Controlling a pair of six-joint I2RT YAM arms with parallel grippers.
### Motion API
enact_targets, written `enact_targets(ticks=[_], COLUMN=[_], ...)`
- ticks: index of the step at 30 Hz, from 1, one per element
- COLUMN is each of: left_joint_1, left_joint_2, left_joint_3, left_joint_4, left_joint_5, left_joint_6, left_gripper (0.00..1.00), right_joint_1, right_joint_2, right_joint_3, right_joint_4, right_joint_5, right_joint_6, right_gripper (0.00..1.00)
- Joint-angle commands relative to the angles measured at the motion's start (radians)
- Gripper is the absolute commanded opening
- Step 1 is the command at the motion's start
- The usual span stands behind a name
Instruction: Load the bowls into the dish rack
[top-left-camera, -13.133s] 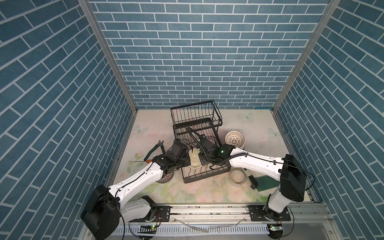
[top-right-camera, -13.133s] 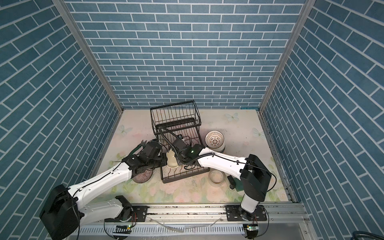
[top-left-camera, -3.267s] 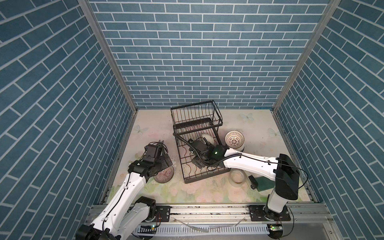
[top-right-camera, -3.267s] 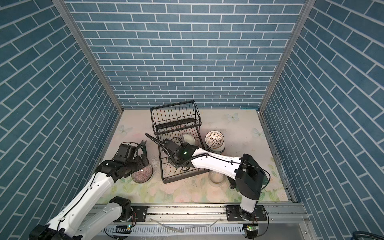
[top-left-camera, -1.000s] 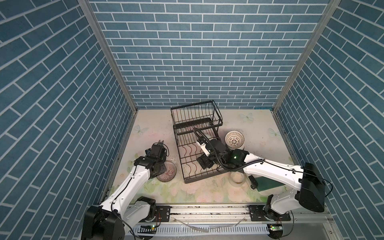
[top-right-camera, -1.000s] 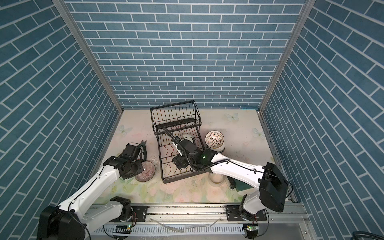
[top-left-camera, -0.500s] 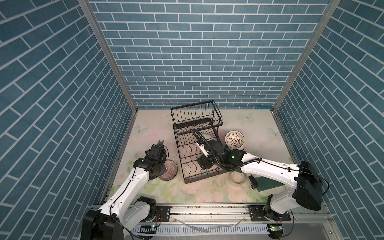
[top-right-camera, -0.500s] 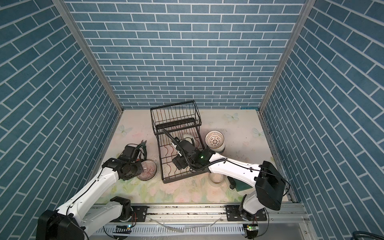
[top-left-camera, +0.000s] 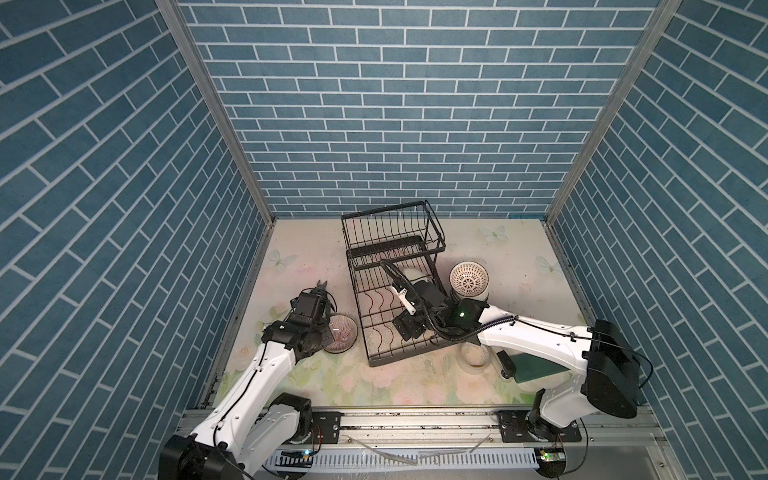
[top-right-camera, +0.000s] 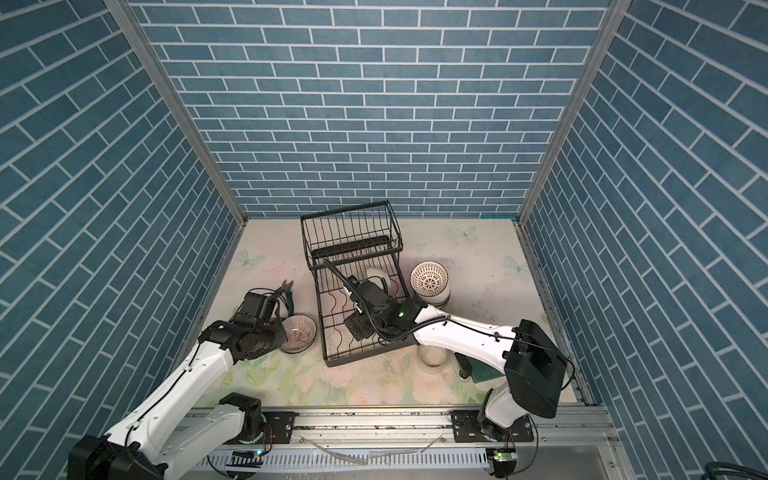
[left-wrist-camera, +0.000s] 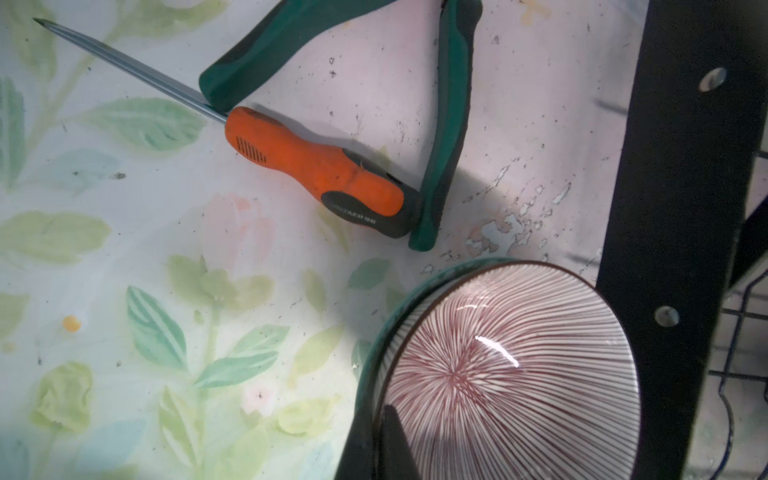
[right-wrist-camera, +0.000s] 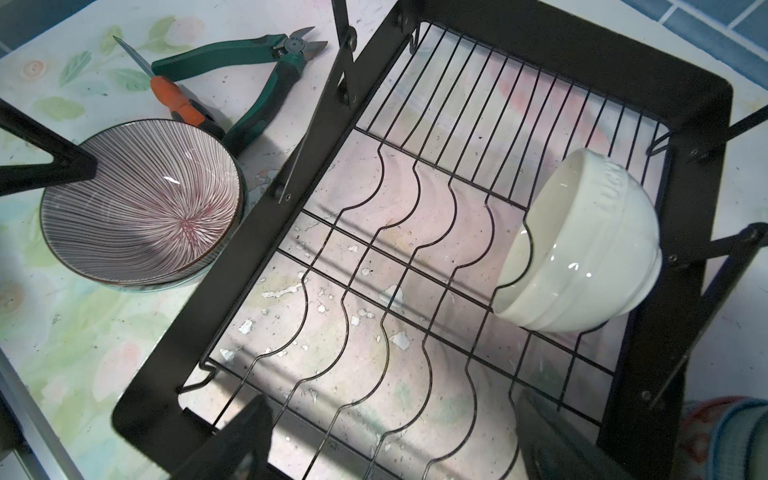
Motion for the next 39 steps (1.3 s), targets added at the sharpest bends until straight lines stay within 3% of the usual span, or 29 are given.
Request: enact_targets(ticks=[1, 15, 39], left_joint_1=[0.007, 0.007, 0.007], left_joint_2=[-0.028, -0.167, -0.242], left_joint_3=[-0.012, -0.022, 0.08], left_joint_4=[0.007, 0.006, -0.066], left_joint_5=[0.001, 0.04, 0.115], left_joint_6=[0.018, 0.031, 0.088], left_gripper=[0.0, 0.0, 0.0], right_joint_1=[-0.004, -0.004, -0.007], right_joint_2=[0.016, 0.057, 0.09], right_joint_3=[0.008, 0.087, 0.235], right_joint_4=[0.012, -0.033, -0.052], right_joint_5=[-0.013, -0.034, -0.062], right_joint_6=[0.039, 0.05, 0.102], right_gripper=[0.91, 0.91, 0.9])
